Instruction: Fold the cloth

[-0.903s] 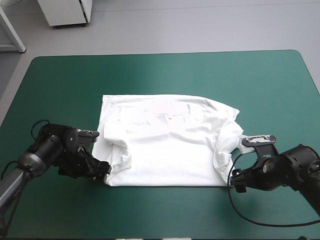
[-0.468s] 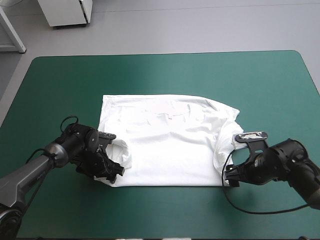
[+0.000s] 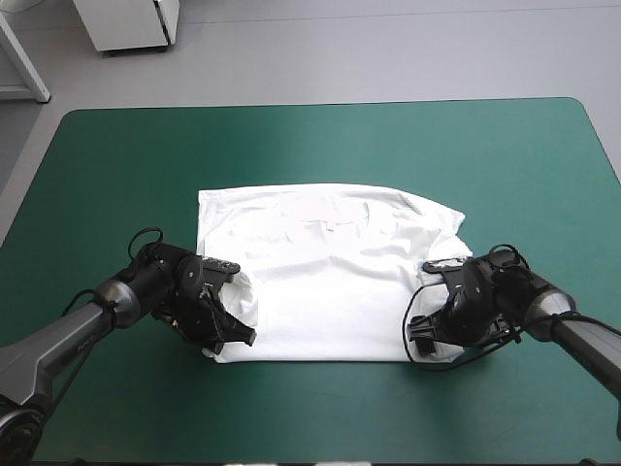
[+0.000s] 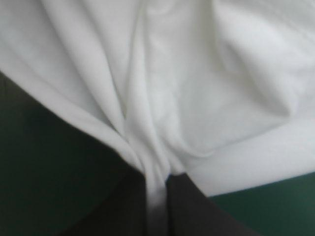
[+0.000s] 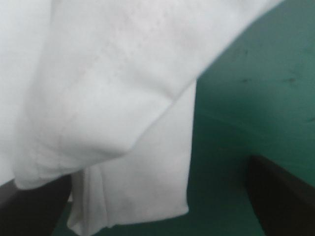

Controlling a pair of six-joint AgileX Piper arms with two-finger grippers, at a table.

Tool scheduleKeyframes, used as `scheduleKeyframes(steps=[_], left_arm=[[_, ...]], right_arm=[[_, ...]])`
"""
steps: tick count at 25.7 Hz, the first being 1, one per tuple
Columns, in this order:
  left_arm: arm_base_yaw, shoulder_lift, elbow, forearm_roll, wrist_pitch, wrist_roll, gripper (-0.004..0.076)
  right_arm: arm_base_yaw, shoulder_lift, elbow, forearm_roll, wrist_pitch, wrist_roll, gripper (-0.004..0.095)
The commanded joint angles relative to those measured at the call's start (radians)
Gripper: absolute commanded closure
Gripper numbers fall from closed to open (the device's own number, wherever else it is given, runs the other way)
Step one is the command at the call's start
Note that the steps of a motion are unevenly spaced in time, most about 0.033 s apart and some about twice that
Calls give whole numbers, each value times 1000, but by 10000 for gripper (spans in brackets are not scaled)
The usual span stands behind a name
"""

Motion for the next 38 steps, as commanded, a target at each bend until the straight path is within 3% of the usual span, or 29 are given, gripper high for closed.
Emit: scheduleKeyframes(steps=[1, 5, 12, 19, 22, 27, 28, 30, 34, 38], left_arm=[[-11, 31, 32, -34, -90, -8, 731], [-9, 31, 32, -27, -98, -8, 731], [-9, 31, 32, -16, -112, -12, 731], [-9, -23, 30, 88, -109, -88, 731], [-9, -90, 28, 182, -70, -145, 731], [-9, -152, -26, 192, 36, -137, 731], [-9, -150, -61, 192, 85, -108, 731], [-9, -148, -117, 200, 74, -76, 731], [74, -105, -324, 132, 46, 12, 731], [234, 64, -613, -39, 59, 131, 731]], right_arm=[[-2, 30, -15, 91, -34, -61, 36], [1, 41, -15, 129, -30, -81, 258], [1, 41, -15, 127, -30, -99, 931], [0, -7, -15, 52, -22, -51, 927], [0, -54, -15, -18, 6, 5, 927], [0, -114, -24, 7, 15, 7, 927], [0, -125, -42, 25, 13, -6, 927], [0, -127, -89, 62, 3, -35, 927], [0, -109, -263, 25, -94, -33, 927], [-2, -3, -459, -161, -259, 64, 927]])
